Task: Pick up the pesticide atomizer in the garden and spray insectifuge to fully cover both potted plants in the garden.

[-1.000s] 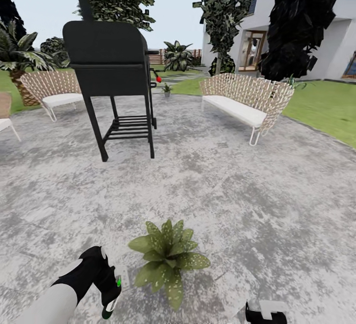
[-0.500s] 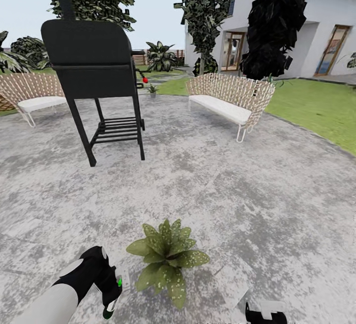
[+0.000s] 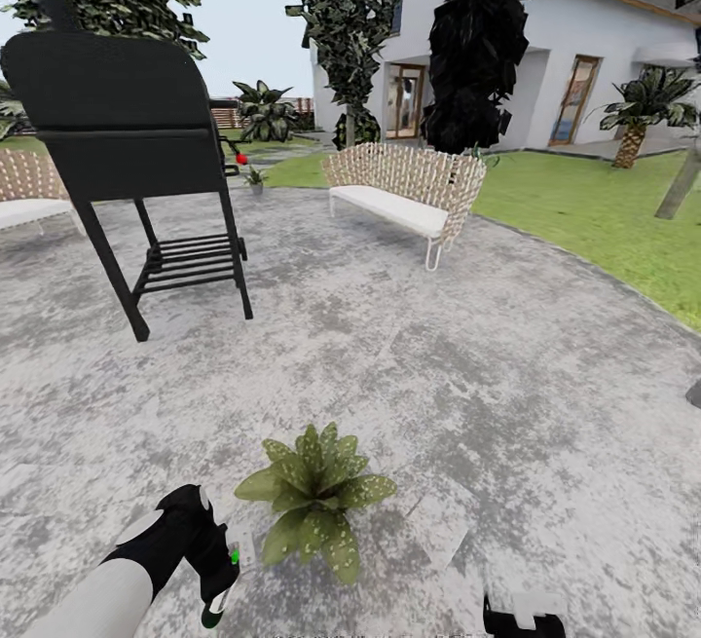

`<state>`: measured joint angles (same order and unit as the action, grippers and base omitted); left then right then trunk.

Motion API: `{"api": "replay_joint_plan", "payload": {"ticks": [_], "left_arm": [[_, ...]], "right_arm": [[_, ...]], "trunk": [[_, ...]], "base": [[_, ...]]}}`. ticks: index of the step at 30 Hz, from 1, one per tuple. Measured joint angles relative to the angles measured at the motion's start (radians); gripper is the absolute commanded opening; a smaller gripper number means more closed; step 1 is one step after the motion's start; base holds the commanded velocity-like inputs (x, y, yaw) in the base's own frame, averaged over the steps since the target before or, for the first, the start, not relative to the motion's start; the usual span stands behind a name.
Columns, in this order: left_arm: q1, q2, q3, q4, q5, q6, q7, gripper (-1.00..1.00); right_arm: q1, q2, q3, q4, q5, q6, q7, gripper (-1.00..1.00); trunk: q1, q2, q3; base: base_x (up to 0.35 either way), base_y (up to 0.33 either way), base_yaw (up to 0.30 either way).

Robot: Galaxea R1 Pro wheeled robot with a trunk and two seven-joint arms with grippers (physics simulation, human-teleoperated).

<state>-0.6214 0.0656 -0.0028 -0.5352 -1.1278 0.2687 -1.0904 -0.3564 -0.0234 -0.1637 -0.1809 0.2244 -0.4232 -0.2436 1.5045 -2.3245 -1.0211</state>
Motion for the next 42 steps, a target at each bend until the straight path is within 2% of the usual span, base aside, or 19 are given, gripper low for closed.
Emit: {"api": "replay_joint_plan", "payload": {"ticks": [16,20,22,23,24,25,26,28,29,30,33,36,38,40,42], "left_arm": [[0.000,-0.002,0.000,0.000,0.000,0.002,0.000,-1.00],[-0.002,-0.011,-0.001,0.001,-0.001,0.005,0.001,-1.00],[-0.010,-0.004,-0.005,0.002,-0.009,0.031,-0.030,-1.00],[-0.013,-0.001,-0.006,0.002,-0.013,0.072,-0.076,-1.00],[-0.016,0.003,-0.010,0.001,-0.022,0.168,-0.160,-1.00],[-0.017,0.003,-0.012,0.000,-0.040,0.223,-0.190,-1.00],[-0.018,0.003,-0.013,-0.001,-0.085,0.267,-0.205,-1.00],[-0.019,-0.004,-0.011,-0.002,-0.205,0.326,-0.223,-1.00],[-0.022,-0.009,-0.010,-0.002,-0.236,0.338,-0.226,-1.00],[-0.024,-0.018,-0.009,-0.015,-0.251,0.344,-0.228,-1.00],[-0.025,-0.029,-0.004,-0.127,-0.263,0.350,-0.255,-1.00],[-0.027,-0.034,-0.011,-0.224,-0.272,0.350,-0.397,-1.00],[-0.026,-0.039,-0.011,-0.233,-0.274,0.349,-0.415,-1.00],[-0.016,-0.063,-0.016,-0.231,-0.278,0.347,-0.414,-1.00],[-0.013,-0.072,-0.048,-0.231,-0.287,0.348,-0.413,-1.00]], "right_arm": [[0.000,0.000,0.000,0.000,0.000,0.000,0.000,1.00],[0.000,0.000,0.000,0.000,0.000,0.000,-0.001,1.00],[0.000,0.000,0.000,0.000,0.000,0.000,-0.001,1.00],[0.000,0.000,0.000,0.000,0.000,0.000,-0.001,1.00],[0.000,0.000,0.000,0.000,0.000,0.000,-0.001,1.00],[0.000,0.000,0.000,0.001,0.001,0.000,-0.001,1.00],[0.000,0.000,0.001,0.001,0.001,0.000,-0.001,1.00],[0.000,0.000,0.002,0.002,0.001,0.001,-0.001,1.00],[0.000,0.000,0.002,0.002,0.002,0.001,-0.001,1.00],[0.000,0.000,0.002,0.002,0.002,0.001,-0.001,1.00],[0.000,-0.001,0.002,0.002,0.003,0.001,0.000,1.00],[0.000,-0.001,0.002,0.002,0.003,0.001,0.001,1.00],[0.000,-0.001,0.002,0.002,0.003,0.001,0.001,1.00],[0.000,-0.001,0.001,0.002,0.003,0.001,0.000,1.00],[0.000,-0.001,0.000,0.002,0.002,0.001,0.000,1.00]], "trunk": [[0.000,0.000,0.000],[0.000,0.000,0.000],[0.000,0.000,0.000],[0.000,0.000,0.000],[0.000,0.000,0.000],[0.000,0.000,0.000],[0.000,0.000,0.000],[0.000,0.000,0.000],[0.000,0.000,0.000],[0.000,0.000,0.000],[0.000,0.000,0.000],[0.000,0.000,0.000],[0.000,0.000,0.000],[0.000,0.000,0.000],[0.000,0.000,0.000]], "base": [[-0.012,0.330,-0.298],[0.000,0.127,-0.079],[0.000,0.011,-0.006],[0.000,0.002,-0.001],[0.000,0.001,-0.001],[0.000,0.000,0.000],[0.000,0.000,0.000],[0.000,0.000,0.000],[0.000,0.000,0.000],[0.000,0.000,0.000],[0.000,0.000,0.000],[0.000,0.000,0.000],[0.000,0.000,0.000],[0.000,0.000,0.000],[0.000,0.000,0.000]]}}
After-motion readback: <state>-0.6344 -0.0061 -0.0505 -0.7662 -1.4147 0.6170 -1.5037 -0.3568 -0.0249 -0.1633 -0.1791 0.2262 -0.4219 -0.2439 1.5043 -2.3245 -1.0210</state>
